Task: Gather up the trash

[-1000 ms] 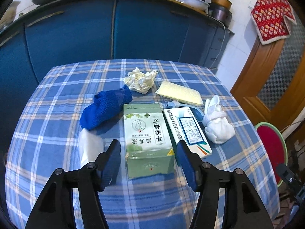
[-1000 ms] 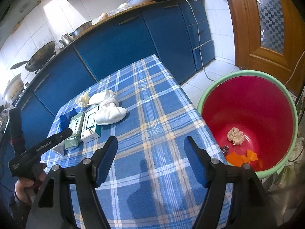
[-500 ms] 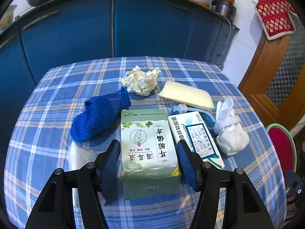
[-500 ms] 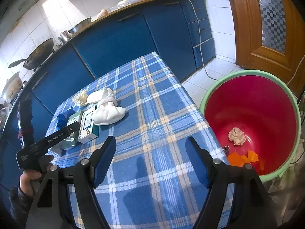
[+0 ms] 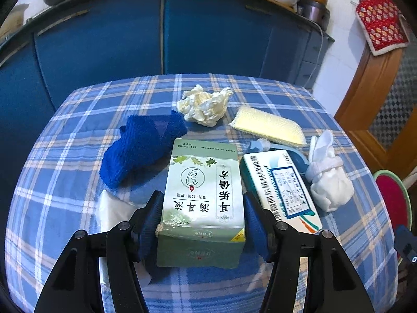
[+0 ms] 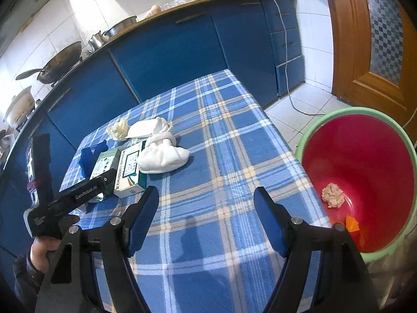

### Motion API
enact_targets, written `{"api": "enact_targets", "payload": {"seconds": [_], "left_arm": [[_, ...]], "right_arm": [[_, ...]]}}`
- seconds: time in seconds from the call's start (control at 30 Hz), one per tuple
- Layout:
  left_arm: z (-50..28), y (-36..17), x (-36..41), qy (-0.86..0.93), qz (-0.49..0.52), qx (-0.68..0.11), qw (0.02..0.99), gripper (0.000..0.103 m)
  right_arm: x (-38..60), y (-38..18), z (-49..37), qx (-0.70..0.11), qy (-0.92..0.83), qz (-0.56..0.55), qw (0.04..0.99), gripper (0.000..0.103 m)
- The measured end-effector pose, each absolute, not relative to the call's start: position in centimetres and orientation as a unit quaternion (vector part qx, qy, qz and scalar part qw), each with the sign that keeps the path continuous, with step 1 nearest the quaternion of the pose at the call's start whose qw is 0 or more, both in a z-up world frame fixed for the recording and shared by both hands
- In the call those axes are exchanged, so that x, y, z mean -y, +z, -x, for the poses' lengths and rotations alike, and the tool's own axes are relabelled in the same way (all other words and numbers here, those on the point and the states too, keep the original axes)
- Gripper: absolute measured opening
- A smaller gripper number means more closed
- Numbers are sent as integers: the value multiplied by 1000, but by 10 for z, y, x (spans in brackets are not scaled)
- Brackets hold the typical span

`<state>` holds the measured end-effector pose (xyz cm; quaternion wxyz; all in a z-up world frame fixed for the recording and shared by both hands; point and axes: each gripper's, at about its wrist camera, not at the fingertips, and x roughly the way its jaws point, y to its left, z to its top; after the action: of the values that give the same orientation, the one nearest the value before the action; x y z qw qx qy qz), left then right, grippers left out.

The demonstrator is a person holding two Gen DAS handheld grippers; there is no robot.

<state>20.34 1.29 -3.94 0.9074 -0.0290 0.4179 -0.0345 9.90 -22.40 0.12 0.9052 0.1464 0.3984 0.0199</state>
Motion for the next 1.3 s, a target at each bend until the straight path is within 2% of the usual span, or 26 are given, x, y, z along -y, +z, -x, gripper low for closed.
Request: {"api": "enact_targets", "payload": {"seconds": [0.47,1.1,1.2,1.27,1.3], "left_arm": [[-200,-36,-25,-39,60,-402,913,59],[-200,-37,-30,-44,78,-401,912,59],[-200,-38,-30,-44,78,-401,912,59],[-200,-38,-30,-44,78,-401,912,59],[-200,-38,-30,-44,78,-401,912,59]], "right_arm": [[194,-3,-136,-416,40,-115,901,81],[164,-34,-198,-440,45,-109,890,82],[162,-34,-198,-438,49,-103,892,74],[161,-35,-198,-438,55,-104,891,56],[162,-35,-198,-438,57,-104,891,54]]}}
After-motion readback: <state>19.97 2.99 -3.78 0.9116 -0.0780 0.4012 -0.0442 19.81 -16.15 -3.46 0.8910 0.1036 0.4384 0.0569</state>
